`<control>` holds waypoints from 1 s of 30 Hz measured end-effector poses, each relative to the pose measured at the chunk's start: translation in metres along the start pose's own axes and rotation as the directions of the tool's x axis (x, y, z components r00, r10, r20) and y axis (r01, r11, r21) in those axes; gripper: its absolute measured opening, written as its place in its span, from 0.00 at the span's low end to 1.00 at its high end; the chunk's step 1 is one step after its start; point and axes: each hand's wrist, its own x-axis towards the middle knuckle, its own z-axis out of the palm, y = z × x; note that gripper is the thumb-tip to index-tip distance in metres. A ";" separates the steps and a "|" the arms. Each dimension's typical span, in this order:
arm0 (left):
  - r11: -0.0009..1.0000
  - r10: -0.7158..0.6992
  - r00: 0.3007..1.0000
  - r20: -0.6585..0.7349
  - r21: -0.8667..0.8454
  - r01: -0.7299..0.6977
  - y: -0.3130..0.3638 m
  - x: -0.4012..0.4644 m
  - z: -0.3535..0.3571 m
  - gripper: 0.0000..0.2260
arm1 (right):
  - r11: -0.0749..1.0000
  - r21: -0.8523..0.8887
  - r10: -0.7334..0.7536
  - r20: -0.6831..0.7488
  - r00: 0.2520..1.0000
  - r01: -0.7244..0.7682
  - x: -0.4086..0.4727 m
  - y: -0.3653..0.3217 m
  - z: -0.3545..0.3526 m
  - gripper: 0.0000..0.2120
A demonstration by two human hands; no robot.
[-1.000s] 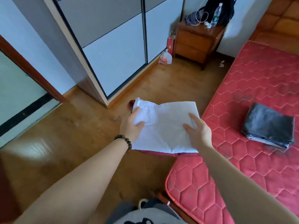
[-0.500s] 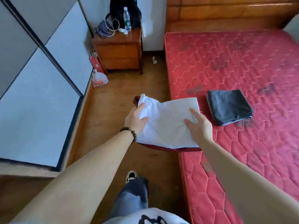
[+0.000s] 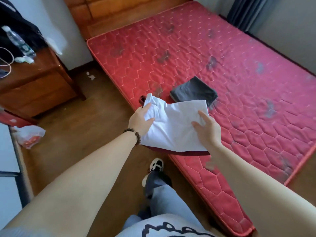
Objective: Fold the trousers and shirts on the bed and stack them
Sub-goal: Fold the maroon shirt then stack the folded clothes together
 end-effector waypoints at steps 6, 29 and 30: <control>0.997 0.079 0.990 0.116 0.009 -0.081 0.016 0.104 0.017 0.27 | 0.994 0.005 0.106 -0.098 0.989 -0.106 0.062 0.002 0.012 0.23; 0.953 0.255 0.827 0.501 0.012 -0.301 0.086 0.394 0.092 0.27 | 0.845 0.229 0.533 -0.300 0.791 -0.483 0.240 0.016 0.035 0.25; 0.951 0.261 0.814 0.519 0.005 -0.309 0.083 0.403 0.101 0.27 | 0.838 0.232 0.545 -0.318 0.776 -0.493 0.245 0.020 0.042 0.25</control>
